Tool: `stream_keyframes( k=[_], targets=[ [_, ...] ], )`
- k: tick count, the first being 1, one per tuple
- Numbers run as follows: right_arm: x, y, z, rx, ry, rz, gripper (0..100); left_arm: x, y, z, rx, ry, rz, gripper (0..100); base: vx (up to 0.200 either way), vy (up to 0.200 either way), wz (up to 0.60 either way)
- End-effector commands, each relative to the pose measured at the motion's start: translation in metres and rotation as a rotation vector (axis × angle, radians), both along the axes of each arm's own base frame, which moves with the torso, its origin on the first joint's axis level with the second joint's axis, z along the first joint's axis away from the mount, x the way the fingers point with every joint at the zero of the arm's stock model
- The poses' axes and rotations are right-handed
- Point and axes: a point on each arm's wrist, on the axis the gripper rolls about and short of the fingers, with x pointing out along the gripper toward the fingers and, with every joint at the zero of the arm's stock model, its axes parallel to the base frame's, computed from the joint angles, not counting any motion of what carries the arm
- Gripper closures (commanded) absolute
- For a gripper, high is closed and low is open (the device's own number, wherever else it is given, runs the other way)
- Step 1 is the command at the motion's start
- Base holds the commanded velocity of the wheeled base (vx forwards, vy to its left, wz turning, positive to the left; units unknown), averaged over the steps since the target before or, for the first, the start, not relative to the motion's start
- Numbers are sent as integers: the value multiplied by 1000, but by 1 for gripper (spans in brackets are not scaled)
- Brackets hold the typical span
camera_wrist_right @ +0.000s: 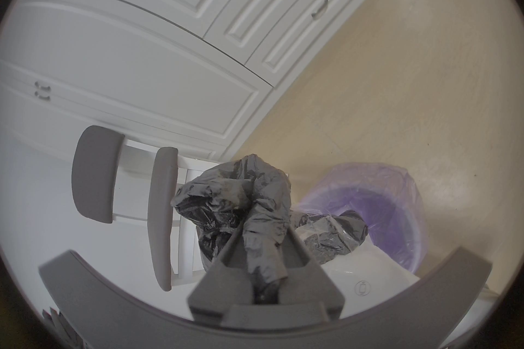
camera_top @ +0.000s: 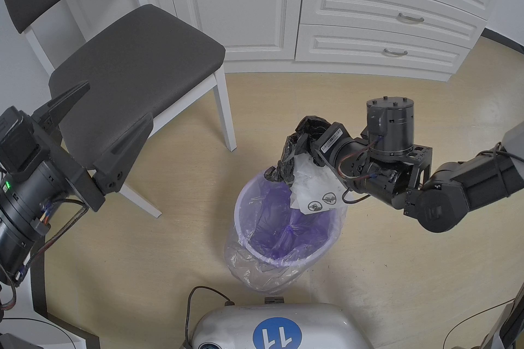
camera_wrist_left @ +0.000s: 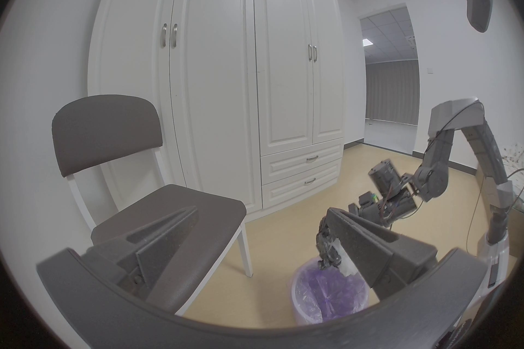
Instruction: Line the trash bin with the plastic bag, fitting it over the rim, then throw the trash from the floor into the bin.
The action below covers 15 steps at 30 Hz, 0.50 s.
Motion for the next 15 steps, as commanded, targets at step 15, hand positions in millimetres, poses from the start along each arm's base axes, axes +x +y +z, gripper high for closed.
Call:
stream_keyframes(
  k=[15],
  targets=[
    [45, 17, -128, 10, -38, 122, 100, 3, -1, -2, 9, 12, 4, 0, 0, 0, 0]
  ],
)
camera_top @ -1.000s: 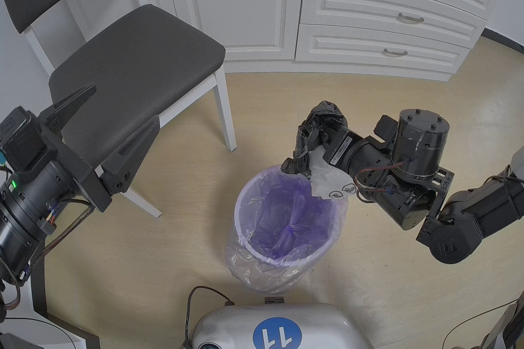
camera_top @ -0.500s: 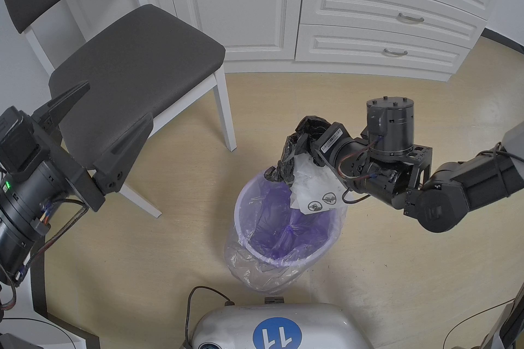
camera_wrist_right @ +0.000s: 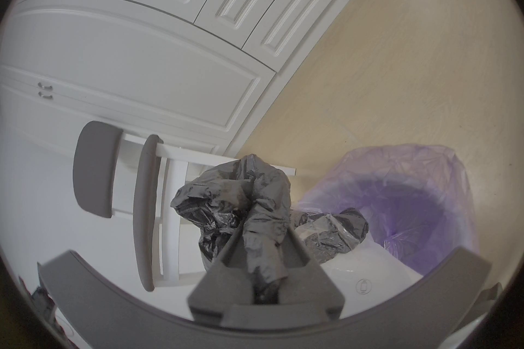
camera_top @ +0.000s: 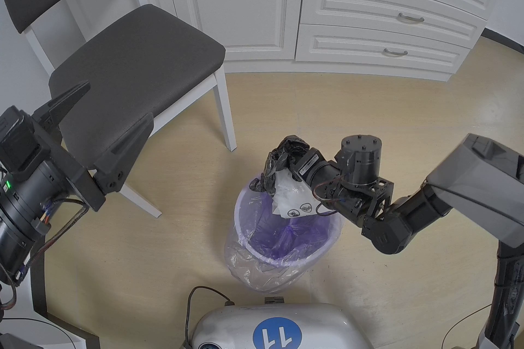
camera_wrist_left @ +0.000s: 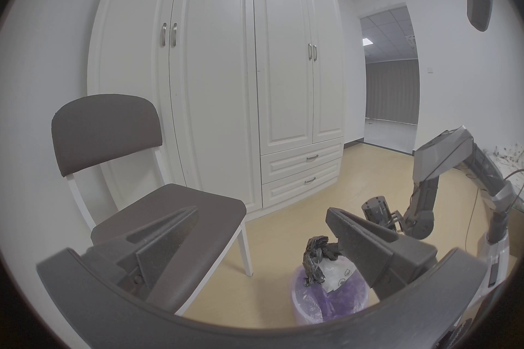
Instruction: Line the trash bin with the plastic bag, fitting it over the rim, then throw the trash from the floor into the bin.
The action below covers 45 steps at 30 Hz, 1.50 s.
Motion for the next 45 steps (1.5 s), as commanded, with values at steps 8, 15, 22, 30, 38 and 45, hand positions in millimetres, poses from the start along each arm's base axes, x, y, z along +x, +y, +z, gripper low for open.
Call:
stream_keyframes(
  k=[8, 15, 22, 30, 38, 45],
  targets=[
    [-7, -8, -79, -52, -9, 91, 100, 6, -3, -5, 16, 25, 9, 0, 0, 0, 0],
    [-7, -8, -108, -76, -101, 98, 100, 7, -2, -5, 18, 25, 14, 0, 0, 0, 0],
    [-10, -1, -126, -140, -126, 120, 100, 7, -2, -7, 22, 31, 14, 0, 0, 0, 0],
    [-8, 3, -103, -125, -191, 117, 100, 9, -4, -10, 29, 39, 13, 0, 0, 0, 0],
    [3, 14, -110, -142, -244, 121, 100, 10, -5, -8, 26, 35, 11, 0, 0, 0, 0],
    [9, 10, -123, -175, -240, 111, 100, 12, -6, -10, 31, 42, 13, 0, 0, 0, 0]
  ],
)
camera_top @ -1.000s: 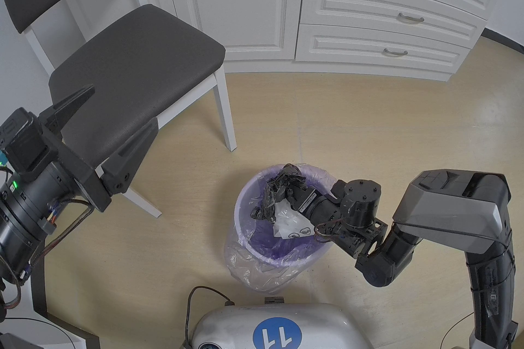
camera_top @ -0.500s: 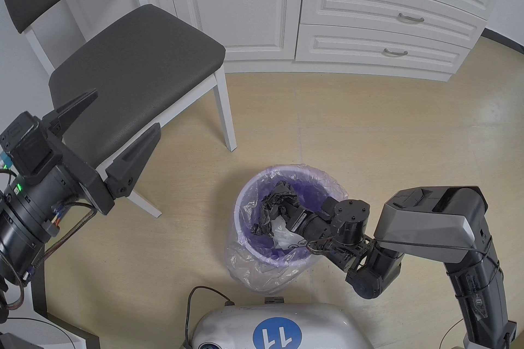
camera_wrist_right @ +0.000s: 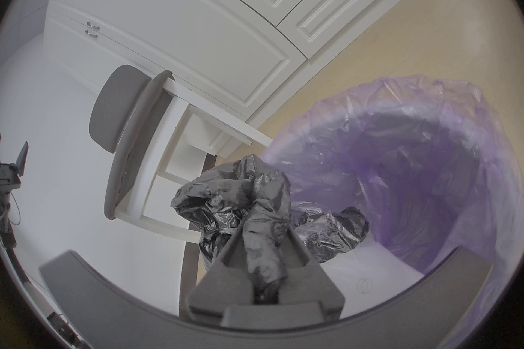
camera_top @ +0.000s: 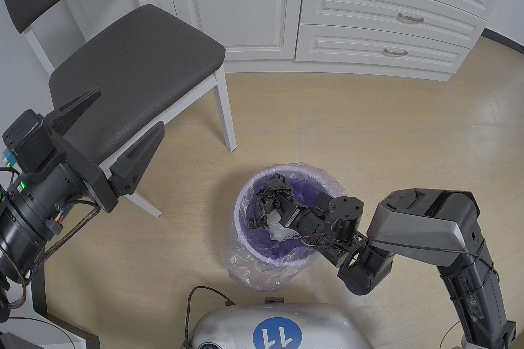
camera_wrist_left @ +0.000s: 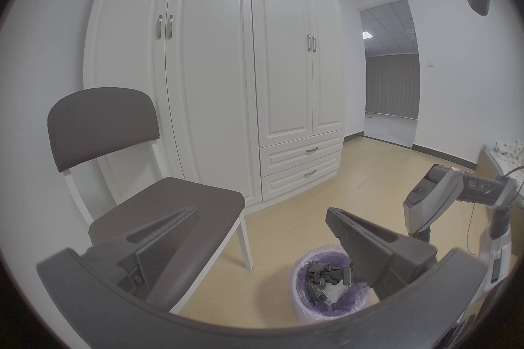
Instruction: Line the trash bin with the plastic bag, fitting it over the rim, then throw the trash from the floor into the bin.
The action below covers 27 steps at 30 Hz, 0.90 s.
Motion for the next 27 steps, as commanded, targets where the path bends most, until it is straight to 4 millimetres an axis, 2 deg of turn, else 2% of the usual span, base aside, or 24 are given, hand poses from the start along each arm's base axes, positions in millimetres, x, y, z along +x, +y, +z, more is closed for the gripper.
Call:
stream_keyframes(
  k=[1, 12, 13, 23, 27],
  targets=[
    [4, -2, -11, -4, 1, -7, 100, 2, -2, -3, 8, 11, 1, 0, 0, 0, 0],
    [3, -4, -17, -19, 12, -12, 100, 5, -4, -5, 14, 19, 1, 0, 0, 0, 0],
    [3, -4, -17, -18, 11, -13, 0, 4, -3, -4, 11, 16, 1, 0, 0, 0, 0],
    [2, -5, -10, -40, -11, -19, 0, 4, -3, -4, 10, 14, 1, 0, 0, 0, 0],
    [-4, -9, 5, -54, -29, -21, 0, 4, -3, -4, 10, 16, 1, 0, 0, 0, 0]
  ],
)
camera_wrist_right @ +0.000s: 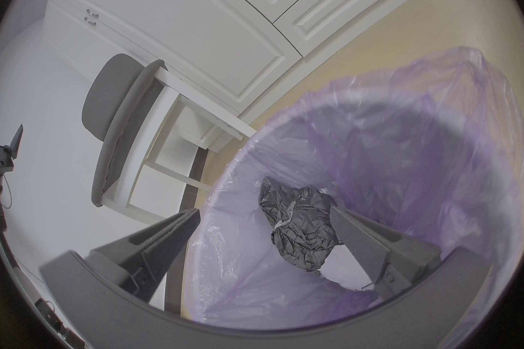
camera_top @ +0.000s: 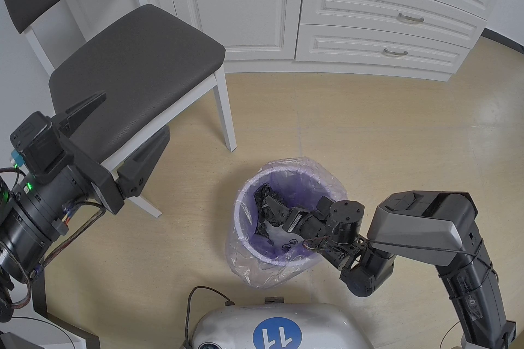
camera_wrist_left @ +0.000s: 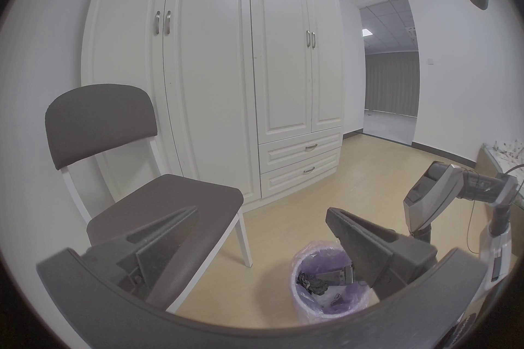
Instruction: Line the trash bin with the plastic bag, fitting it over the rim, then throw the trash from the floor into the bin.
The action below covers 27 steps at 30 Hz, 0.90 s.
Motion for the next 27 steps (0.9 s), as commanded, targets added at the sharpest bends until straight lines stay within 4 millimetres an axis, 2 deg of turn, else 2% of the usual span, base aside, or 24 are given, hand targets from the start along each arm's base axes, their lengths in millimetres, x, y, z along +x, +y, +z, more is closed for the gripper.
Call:
stream_keyframes(
  k=[1, 2, 3, 4, 6, 9, 10, 11, 12, 13, 14, 15, 16, 17, 18, 19, 24, 25, 26, 27],
  targets=[
    [-4, -3, 18, 13, -34, 1, 0, 0, 0, 0, 0, 1, 1, 0, 0, 0, 0],
    [-9, -7, 34, 9, -56, 0, 0, 0, 0, -1, 1, 3, 1, 0, 0, 0, 0],
    [-10, -7, 37, 7, -61, 2, 0, 0, 0, -1, 1, 3, 1, 0, 0, 0, 0],
    [-18, -16, 57, -17, -96, 6, 0, 0, 0, -2, 2, 6, 0, 0, 0, 0, 0],
    [-32, -30, 82, -83, -154, -4, 0, 0, 0, -2, 0, 11, 2, 0, 0, 0, 0],
    [-56, -64, 118, -265, -274, -47, 0, 3, 6, -4, -5, 21, 39, 0, 0, 0, 0],
    [-61, -72, 124, -306, -294, -64, 0, 4, 9, -5, -8, 26, 58, 0, 0, 0, 0],
    [-77, -91, 140, -387, -338, -106, 0, 7, 16, -5, -23, 29, 100, 0, 0, 0, 0],
    [-88, -102, 149, -419, -360, -130, 0, 7, 19, -5, -35, 31, 115, 0, 0, 0, 0],
    [-90, -104, 150, -423, -360, -134, 0, 8, 19, -5, -35, 31, 118, 0, 0, 0, 0],
    [-116, -127, 167, -450, -381, -200, 0, 3, 25, 1, -66, 9, 132, 0, 0, 0, 0],
    [-120, -131, 169, -451, -382, -212, 0, 1, 26, 2, -73, 2, 133, 0, 0, 0, 0],
    [-139, -147, 180, -454, -401, -269, 0, -8, 32, 12, -100, -40, 145, 0, 0, 0, 0],
    [-150, -156, 186, -453, -412, -303, 0, -13, 35, 17, -116, -63, 152, 0, 0, 0, 0],
    [-150, -156, 186, -453, -412, -303, 0, -13, 35, 17, -116, -63, 152, 0, 0, 0, 0],
    [-173, -174, 199, -432, -445, -401, 0, -27, 43, 28, -159, -121, 163, 0, 0, 0, 0],
    [-240, -207, 230, -340, -593, -592, 0, -70, 70, 45, -205, -264, 208, 0, 0, 0, 0],
    [-240, -207, 230, -340, -593, -592, 0, -70, 70, 45, -205, -264, 208, 0, 0, 0, 0],
    [-268, -221, 233, -368, -642, -657, 0, -84, 82, 46, -214, -303, 267, 0, 0, 0, 0],
    [-284, -227, 234, -375, -662, -687, 0, -92, 88, 45, -216, -318, 302, 0, 0, 0, 0]
  ],
)
